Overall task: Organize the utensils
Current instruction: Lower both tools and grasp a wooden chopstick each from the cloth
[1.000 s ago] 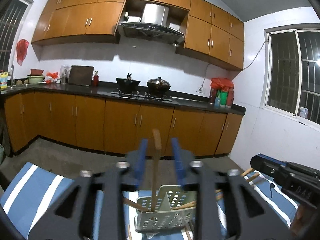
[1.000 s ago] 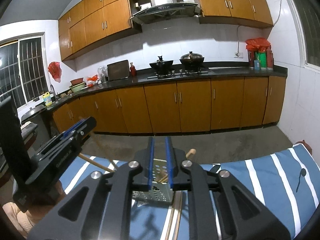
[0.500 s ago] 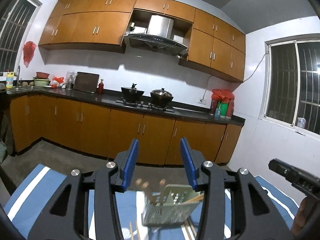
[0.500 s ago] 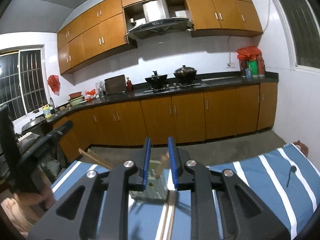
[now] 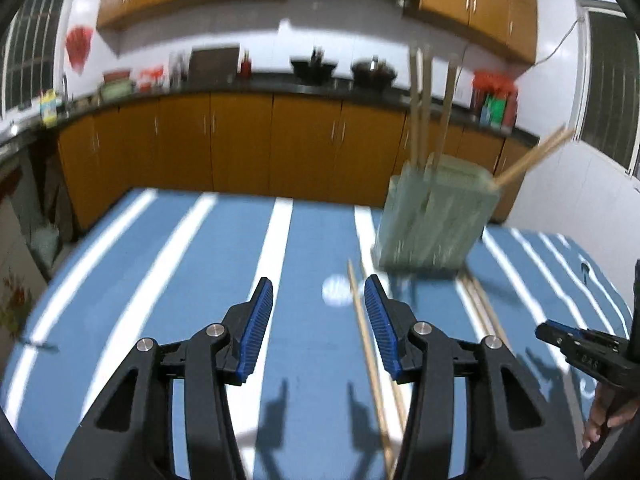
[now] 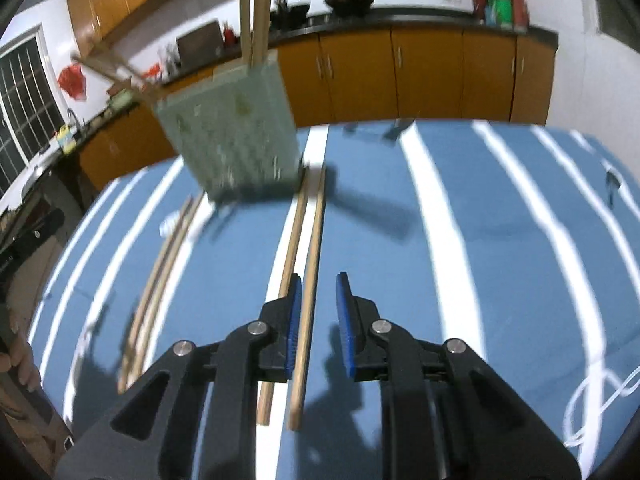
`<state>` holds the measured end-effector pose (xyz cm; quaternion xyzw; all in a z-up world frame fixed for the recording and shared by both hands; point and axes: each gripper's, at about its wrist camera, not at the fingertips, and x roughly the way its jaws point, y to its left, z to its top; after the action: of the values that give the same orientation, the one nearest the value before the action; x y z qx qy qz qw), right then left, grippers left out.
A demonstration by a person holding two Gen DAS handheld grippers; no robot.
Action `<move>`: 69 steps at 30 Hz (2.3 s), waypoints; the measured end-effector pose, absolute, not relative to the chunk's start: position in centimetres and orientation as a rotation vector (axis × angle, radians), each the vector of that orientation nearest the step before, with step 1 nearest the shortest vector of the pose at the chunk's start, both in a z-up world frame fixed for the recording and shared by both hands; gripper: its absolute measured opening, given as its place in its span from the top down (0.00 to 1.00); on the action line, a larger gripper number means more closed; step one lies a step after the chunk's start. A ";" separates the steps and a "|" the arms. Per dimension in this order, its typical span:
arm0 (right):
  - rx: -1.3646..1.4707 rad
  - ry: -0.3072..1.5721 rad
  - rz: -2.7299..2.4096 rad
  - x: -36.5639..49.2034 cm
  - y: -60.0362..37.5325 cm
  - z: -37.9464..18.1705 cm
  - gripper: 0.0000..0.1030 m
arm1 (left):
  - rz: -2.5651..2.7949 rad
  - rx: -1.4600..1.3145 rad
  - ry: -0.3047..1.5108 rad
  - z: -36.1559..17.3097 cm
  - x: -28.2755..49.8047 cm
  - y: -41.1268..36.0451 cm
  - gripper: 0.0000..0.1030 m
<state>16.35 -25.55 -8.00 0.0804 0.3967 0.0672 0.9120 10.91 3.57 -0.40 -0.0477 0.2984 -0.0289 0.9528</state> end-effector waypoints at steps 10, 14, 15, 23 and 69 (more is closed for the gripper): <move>0.109 0.897 0.155 16.8 -23.4 -10.6 0.88 | -0.115 -0.077 0.746 -5.3 10.4 1.9 0.53; 0.073 0.896 0.124 16.8 -23.4 -11.0 0.92 | -0.138 -0.070 0.769 -5.9 10.4 1.1 0.53; 0.072 0.893 0.109 16.8 -23.6 -11.0 0.92 | -0.142 -0.069 0.773 -5.9 10.4 1.0 0.53; 0.141 0.867 0.029 16.9 -26.5 -10.3 0.92 | -0.176 -0.048 0.820 -7.0 10.4 -0.3 0.62; 0.134 0.901 0.047 17.1 -25.7 -11.0 0.91 | -0.114 -0.015 0.904 -8.3 13.4 1.2 0.92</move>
<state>17.06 -25.67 -11.05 0.0645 0.4349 0.0228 0.8979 13.36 1.19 -8.26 -0.0074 0.4365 -0.0549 0.8980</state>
